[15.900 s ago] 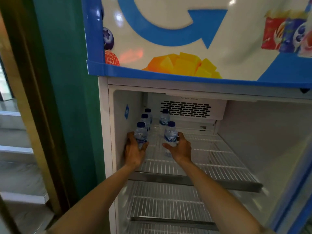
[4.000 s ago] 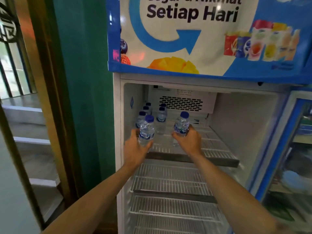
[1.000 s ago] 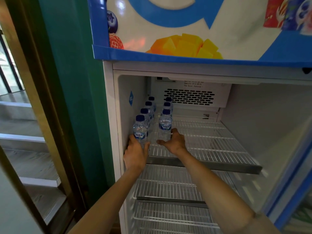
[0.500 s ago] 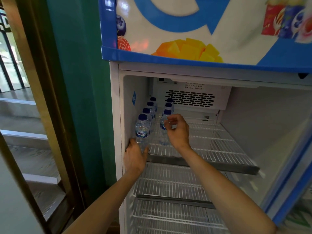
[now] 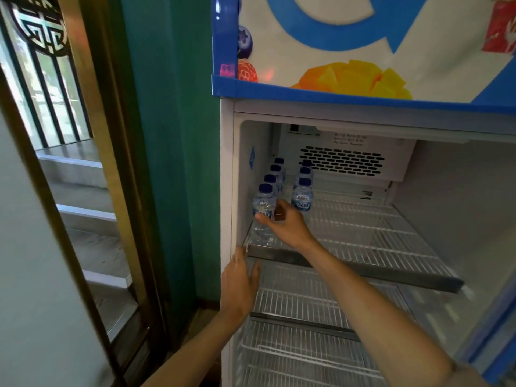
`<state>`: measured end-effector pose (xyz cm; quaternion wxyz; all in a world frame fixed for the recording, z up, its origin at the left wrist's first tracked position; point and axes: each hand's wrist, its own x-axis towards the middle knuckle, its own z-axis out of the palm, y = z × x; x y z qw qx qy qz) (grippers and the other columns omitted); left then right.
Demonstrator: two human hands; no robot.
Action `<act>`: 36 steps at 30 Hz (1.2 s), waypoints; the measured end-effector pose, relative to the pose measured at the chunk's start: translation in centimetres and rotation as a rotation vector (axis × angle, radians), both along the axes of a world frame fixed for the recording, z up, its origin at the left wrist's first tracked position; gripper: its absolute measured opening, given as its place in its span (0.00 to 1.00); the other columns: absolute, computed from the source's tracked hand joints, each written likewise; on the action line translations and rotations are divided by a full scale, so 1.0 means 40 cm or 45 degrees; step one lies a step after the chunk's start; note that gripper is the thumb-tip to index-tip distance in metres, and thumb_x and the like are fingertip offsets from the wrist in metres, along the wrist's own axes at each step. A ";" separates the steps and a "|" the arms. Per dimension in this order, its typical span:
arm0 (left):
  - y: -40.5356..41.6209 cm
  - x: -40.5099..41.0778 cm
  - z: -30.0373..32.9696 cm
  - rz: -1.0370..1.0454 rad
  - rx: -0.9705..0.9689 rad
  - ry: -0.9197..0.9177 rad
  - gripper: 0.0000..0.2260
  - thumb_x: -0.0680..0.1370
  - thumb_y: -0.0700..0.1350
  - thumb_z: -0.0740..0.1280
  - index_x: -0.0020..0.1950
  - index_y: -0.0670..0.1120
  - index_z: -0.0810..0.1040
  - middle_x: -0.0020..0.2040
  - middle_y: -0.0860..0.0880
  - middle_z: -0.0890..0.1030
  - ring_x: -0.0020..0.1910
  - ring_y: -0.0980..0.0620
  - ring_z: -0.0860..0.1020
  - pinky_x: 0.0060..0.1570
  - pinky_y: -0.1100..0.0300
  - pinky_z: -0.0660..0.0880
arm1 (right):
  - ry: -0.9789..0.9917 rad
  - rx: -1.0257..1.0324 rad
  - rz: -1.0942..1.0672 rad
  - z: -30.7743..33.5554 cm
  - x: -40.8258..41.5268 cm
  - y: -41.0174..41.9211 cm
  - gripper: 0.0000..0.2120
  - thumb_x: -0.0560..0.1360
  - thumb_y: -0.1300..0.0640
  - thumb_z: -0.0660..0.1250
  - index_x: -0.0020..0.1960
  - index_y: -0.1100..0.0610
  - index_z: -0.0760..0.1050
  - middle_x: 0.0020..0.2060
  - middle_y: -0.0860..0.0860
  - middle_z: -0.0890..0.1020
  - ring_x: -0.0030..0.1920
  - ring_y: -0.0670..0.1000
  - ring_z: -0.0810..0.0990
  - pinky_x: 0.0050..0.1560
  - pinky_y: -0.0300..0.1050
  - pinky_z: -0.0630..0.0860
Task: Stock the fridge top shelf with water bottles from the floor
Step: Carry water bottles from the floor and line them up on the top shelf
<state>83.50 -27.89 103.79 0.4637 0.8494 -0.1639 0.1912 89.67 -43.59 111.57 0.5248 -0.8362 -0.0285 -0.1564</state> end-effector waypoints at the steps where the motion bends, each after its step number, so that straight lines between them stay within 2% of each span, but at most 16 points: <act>1: 0.009 -0.008 -0.004 -0.011 0.010 0.017 0.11 0.78 0.43 0.68 0.59 0.47 0.72 0.50 0.57 0.77 0.42 0.65 0.75 0.43 0.82 0.68 | 0.012 -0.009 0.004 -0.003 -0.001 0.002 0.26 0.70 0.43 0.76 0.64 0.50 0.74 0.54 0.42 0.81 0.53 0.38 0.79 0.49 0.30 0.72; 4: 0.031 -0.014 -0.016 -0.040 0.111 0.075 0.06 0.78 0.45 0.68 0.54 0.48 0.74 0.46 0.58 0.77 0.38 0.67 0.74 0.39 0.79 0.70 | 0.030 -0.025 0.000 -0.001 -0.008 0.003 0.28 0.69 0.47 0.78 0.66 0.51 0.72 0.54 0.42 0.80 0.52 0.40 0.79 0.50 0.31 0.72; 7: 0.045 -0.005 -0.014 -0.050 0.277 0.143 0.03 0.79 0.47 0.67 0.49 0.50 0.73 0.43 0.54 0.80 0.36 0.62 0.76 0.35 0.72 0.73 | 0.093 -0.091 0.040 0.001 -0.011 -0.002 0.33 0.68 0.51 0.80 0.68 0.52 0.70 0.59 0.47 0.80 0.57 0.46 0.79 0.56 0.38 0.75; 10: 0.050 0.006 -0.001 -0.042 0.335 0.182 0.03 0.79 0.47 0.67 0.47 0.51 0.73 0.42 0.54 0.80 0.36 0.60 0.77 0.31 0.73 0.66 | 0.142 -0.143 0.019 0.002 -0.012 0.001 0.34 0.68 0.52 0.80 0.69 0.54 0.69 0.59 0.49 0.79 0.58 0.49 0.79 0.59 0.43 0.76; 18: 0.069 0.029 0.020 -0.013 0.385 0.187 0.04 0.78 0.49 0.67 0.48 0.49 0.75 0.42 0.52 0.81 0.38 0.56 0.78 0.34 0.68 0.71 | 0.174 -0.134 -0.002 0.010 -0.017 0.011 0.33 0.70 0.52 0.78 0.71 0.54 0.69 0.61 0.50 0.80 0.60 0.50 0.79 0.65 0.50 0.75; 20: 0.078 0.033 0.021 0.003 0.390 0.188 0.05 0.78 0.50 0.67 0.49 0.49 0.75 0.43 0.52 0.81 0.38 0.56 0.79 0.35 0.67 0.72 | 0.178 -0.138 -0.008 0.013 -0.020 0.016 0.33 0.70 0.53 0.78 0.70 0.55 0.69 0.60 0.49 0.80 0.58 0.49 0.79 0.63 0.48 0.76; 23: 0.089 0.039 0.017 0.007 0.393 0.181 0.07 0.78 0.51 0.67 0.51 0.49 0.75 0.44 0.52 0.81 0.40 0.55 0.79 0.39 0.66 0.73 | 0.181 -0.123 0.000 0.019 -0.029 0.020 0.30 0.71 0.55 0.77 0.69 0.55 0.69 0.57 0.48 0.79 0.55 0.47 0.78 0.54 0.38 0.74; 25: 0.096 0.041 0.014 0.012 0.382 0.184 0.07 0.78 0.51 0.67 0.50 0.49 0.75 0.44 0.52 0.81 0.39 0.55 0.79 0.40 0.66 0.73 | 0.180 -0.120 -0.004 0.021 -0.029 0.024 0.29 0.71 0.55 0.77 0.69 0.55 0.70 0.58 0.49 0.80 0.55 0.47 0.78 0.55 0.38 0.73; 28: 0.104 0.045 0.007 0.015 0.376 0.178 0.06 0.78 0.51 0.67 0.49 0.49 0.75 0.42 0.52 0.80 0.38 0.56 0.78 0.36 0.68 0.70 | 0.176 -0.104 -0.011 0.020 -0.024 0.029 0.27 0.73 0.54 0.76 0.68 0.55 0.71 0.55 0.48 0.80 0.55 0.47 0.79 0.53 0.38 0.73; 30: 0.107 0.045 0.002 0.004 0.378 0.177 0.06 0.78 0.51 0.67 0.48 0.49 0.74 0.41 0.52 0.80 0.37 0.56 0.78 0.34 0.69 0.69 | 0.175 -0.095 -0.015 0.019 -0.023 0.030 0.25 0.73 0.54 0.75 0.67 0.55 0.71 0.53 0.46 0.80 0.51 0.44 0.79 0.51 0.38 0.74; 32: 0.111 0.045 -0.002 -0.005 0.382 0.182 0.06 0.79 0.50 0.67 0.48 0.49 0.75 0.41 0.52 0.80 0.37 0.56 0.78 0.33 0.70 0.68 | 0.176 -0.094 -0.019 0.020 -0.023 0.029 0.24 0.73 0.54 0.75 0.66 0.54 0.71 0.52 0.45 0.80 0.49 0.40 0.78 0.55 0.42 0.77; 36: 0.113 0.041 -0.010 -0.013 0.389 0.179 0.06 0.79 0.50 0.66 0.49 0.49 0.75 0.42 0.52 0.80 0.37 0.55 0.78 0.33 0.70 0.68 | 0.166 -0.154 -0.005 0.017 -0.029 0.030 0.27 0.73 0.54 0.75 0.69 0.54 0.70 0.56 0.46 0.79 0.53 0.45 0.79 0.56 0.40 0.74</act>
